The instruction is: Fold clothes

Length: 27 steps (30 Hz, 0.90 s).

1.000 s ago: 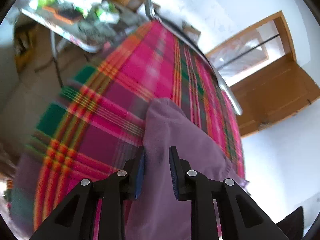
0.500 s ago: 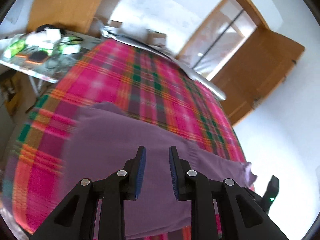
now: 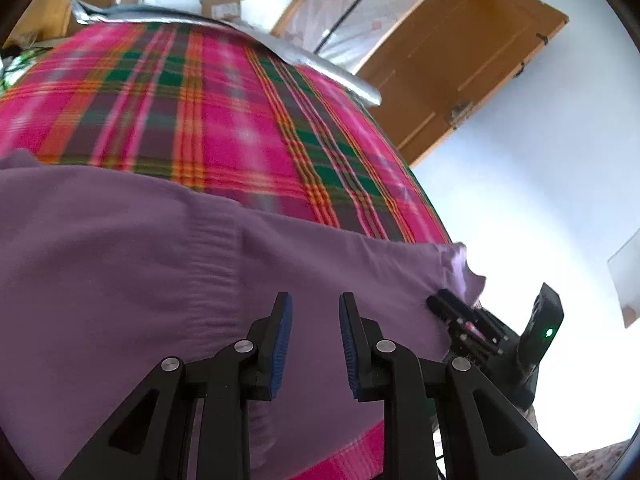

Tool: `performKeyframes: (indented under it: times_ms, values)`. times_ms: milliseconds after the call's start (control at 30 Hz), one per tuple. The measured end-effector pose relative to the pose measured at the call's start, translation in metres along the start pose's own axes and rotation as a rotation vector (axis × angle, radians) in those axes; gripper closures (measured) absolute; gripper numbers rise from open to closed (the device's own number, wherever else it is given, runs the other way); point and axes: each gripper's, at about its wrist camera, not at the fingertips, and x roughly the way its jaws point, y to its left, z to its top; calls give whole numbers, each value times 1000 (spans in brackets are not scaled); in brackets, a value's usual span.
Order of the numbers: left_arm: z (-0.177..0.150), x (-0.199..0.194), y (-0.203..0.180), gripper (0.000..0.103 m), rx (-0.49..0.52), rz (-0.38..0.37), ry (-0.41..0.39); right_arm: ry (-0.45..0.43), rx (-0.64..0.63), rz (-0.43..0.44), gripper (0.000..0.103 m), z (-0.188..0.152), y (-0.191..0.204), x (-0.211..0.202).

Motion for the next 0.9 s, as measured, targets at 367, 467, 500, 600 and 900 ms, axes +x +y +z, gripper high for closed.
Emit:
performKeyframes:
  times_ms: [367,467,500,600,900]
  values:
    - [6,38,-9,79,0,-41,73,-21,110,-199,63,-9,-78,-4]
    - [7,48,-9,79,-8,-42,93,-18,166,-221,63,-13,-98,-7]
    - [7,51,-9,79,-8,-45,97,-18,175,-226,63,-15,-102,-8]
    - [9,58,-12,79,-11,-61,103,-19,180,-251,63,-17,-109,-10]
    - [14,68,-14,79,-11,-85,101,-7,255,-341,63,-18,-129,-18]
